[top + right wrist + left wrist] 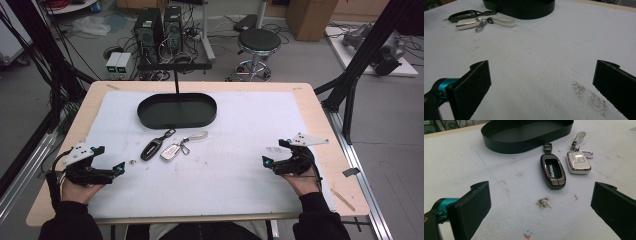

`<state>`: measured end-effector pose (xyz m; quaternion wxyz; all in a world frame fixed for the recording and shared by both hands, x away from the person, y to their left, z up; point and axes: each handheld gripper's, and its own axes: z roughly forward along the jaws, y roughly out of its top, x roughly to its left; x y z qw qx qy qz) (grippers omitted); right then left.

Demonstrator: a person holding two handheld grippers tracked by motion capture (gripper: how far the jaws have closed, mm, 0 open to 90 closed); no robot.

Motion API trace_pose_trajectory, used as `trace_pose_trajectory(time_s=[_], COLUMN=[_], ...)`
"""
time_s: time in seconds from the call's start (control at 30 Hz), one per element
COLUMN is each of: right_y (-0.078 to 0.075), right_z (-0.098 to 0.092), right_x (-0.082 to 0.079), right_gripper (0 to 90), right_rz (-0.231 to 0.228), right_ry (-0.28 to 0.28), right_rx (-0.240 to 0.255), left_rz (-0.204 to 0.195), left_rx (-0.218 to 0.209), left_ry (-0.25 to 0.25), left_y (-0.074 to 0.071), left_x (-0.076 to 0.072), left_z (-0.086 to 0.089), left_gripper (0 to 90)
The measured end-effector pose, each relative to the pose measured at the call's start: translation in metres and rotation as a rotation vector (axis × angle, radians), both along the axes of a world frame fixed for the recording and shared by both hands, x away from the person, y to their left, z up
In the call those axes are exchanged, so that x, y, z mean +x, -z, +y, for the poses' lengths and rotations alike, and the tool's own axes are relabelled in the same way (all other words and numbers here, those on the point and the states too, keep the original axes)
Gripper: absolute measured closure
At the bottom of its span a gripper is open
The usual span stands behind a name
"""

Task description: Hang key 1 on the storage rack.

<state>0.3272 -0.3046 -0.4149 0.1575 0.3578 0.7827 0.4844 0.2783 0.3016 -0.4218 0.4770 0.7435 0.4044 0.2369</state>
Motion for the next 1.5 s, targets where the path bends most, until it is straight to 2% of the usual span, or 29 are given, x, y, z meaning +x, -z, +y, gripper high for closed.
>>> trace_pose_trajectory(time_s=[0.03,0.3,0.43,0.8,1.1,1.33,1.37,1.5], right_y=[0.000,0.003,0.003,0.005,0.005,0.005,0.005,0.005], right_z=[0.001,0.002,0.002,0.001,0.001,0.004,0.004,0.005], right_x=[0.000,0.001,0.002,0.004,0.007,0.006,0.006,0.005], right_gripper=[0.8,0.8,0.8,0.8,0.8,0.8,0.8,0.8], right_rz=[0.013,0.025,0.020,0.030,0.037,0.049,0.049,0.040], right_ry=[-0.002,0.000,0.000,0.012,0.018,0.001,-0.002,-0.006], right_rx=[-0.001,-0.008,-0.010,-0.017,-0.027,-0.034,-0.038,-0.048], left_rz=[0.000,0.012,0.031,0.053,0.046,0.060,0.064,0.036], left_rx=[-0.001,0.003,0.007,0.018,0.031,0.071,0.090,0.082], left_ry=[0.000,0.000,0.003,0.026,0.084,0.149,0.161,0.188], left_y=[0.000,0.001,0.001,-0.002,-0.018,-0.032,-0.035,-0.042], left_x=[0.000,0.001,0.002,0.008,0.022,0.040,0.044,0.053], left_z=[0.000,-0.001,-0.001,-0.007,-0.026,-0.045,-0.048,-0.062], left_gripper=[3.3,3.3,3.3,3.3,3.3,3.3,3.3,3.4])
